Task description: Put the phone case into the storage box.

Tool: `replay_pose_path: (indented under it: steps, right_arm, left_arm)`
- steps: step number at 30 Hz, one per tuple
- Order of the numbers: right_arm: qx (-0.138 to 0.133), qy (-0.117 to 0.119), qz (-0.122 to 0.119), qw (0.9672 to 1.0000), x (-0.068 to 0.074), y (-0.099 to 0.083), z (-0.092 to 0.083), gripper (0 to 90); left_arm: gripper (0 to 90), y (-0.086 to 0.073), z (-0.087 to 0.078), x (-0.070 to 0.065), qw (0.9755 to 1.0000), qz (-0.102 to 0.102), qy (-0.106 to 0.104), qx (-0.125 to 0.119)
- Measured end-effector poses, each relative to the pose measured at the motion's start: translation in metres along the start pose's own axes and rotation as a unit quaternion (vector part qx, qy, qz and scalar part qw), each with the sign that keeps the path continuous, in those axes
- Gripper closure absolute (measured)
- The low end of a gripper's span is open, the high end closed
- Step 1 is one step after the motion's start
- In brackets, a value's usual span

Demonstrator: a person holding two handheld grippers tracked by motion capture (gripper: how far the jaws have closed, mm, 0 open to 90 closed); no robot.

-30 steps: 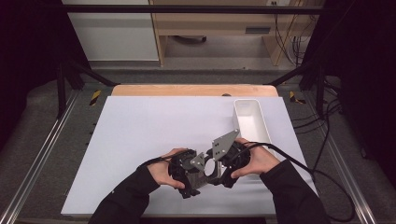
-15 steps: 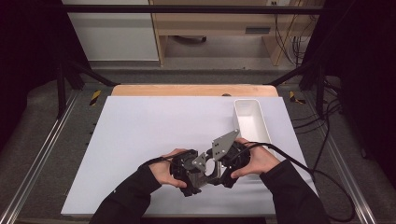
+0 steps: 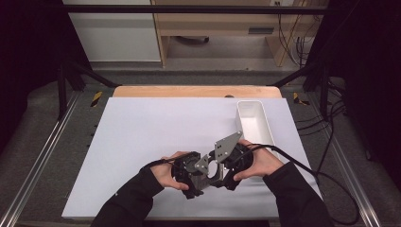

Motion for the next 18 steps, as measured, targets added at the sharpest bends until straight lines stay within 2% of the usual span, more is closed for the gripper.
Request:
replay_pose_path:
  steps: [6,10,14,18]
  right_arm:
    - [-0.014,-0.01,0.002,0.9998,-0.002,0.003,-0.002,11.0]
    - [-0.029,-0.023,-0.001,0.9993,-0.003,0.005,-0.005,5.8]
    - [-0.037,-0.038,0.01,0.9985,-0.004,0.007,-0.008,3.2]
    - [-0.064,-0.054,0.015,0.9964,-0.005,0.012,-0.014,3.2]
  left_arm:
    - [11.6,0.001,-0.003,0.001,0.9999,-0.001,0.005,-0.013]
    - [11.6,0.002,-0.005,0.001,0.9998,-0.002,0.006,-0.02]
    - [11.6,0.003,-0.008,0.003,0.9995,-0.005,0.009,-0.031]
    - [11.6,0.002,-0.01,0.003,0.9992,-0.006,0.009,-0.037]
Point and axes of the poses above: each handheld gripper's, and its own axes: z roughly forward along the jaws, y roughly out of its top, x roughly to its left, the point moved 8 cm from there along z, roughly forward along the jaws, and after that the axes turned 11 degrees about -z, right-handed, at the moved point
